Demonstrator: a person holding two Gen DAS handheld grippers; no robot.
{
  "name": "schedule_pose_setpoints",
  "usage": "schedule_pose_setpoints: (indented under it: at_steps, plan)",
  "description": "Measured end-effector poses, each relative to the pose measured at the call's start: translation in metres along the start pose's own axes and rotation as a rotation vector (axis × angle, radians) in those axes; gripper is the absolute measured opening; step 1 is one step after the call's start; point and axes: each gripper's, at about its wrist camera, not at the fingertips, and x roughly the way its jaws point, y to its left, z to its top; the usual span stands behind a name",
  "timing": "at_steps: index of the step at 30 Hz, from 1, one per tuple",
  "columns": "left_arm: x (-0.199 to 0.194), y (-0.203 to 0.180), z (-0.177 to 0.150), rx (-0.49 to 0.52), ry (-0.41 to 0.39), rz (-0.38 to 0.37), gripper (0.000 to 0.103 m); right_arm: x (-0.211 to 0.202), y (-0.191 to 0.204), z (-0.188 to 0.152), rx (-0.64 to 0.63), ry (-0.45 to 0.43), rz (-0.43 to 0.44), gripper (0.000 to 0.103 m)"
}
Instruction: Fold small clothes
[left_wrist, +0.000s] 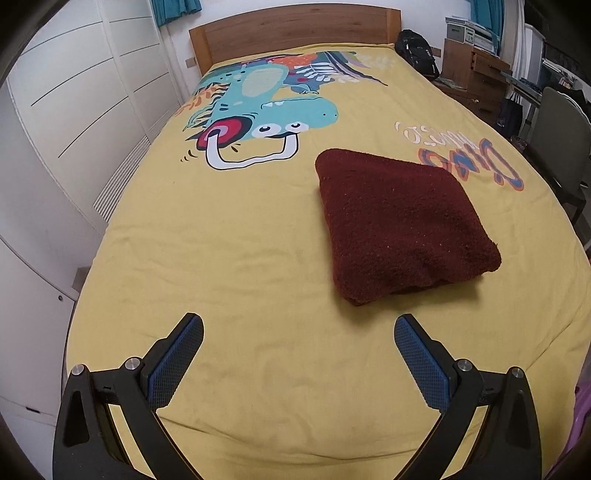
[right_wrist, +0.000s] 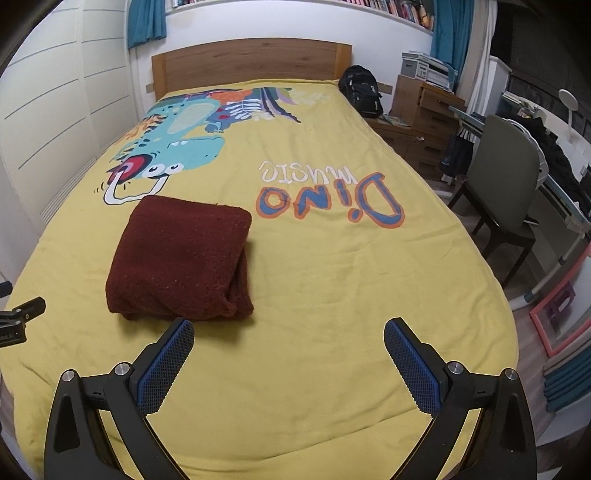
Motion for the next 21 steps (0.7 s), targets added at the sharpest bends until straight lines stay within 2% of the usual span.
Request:
schedule_pose_setpoints:
  at_steps: [21]
  plan:
    - [0.0038, 0.0054, -0.0043, -0.007, 0.023, 0.008, 0.102, 0.0033, 0.0010, -0.0023, -0.011, 0.018, 0.000, 0.103]
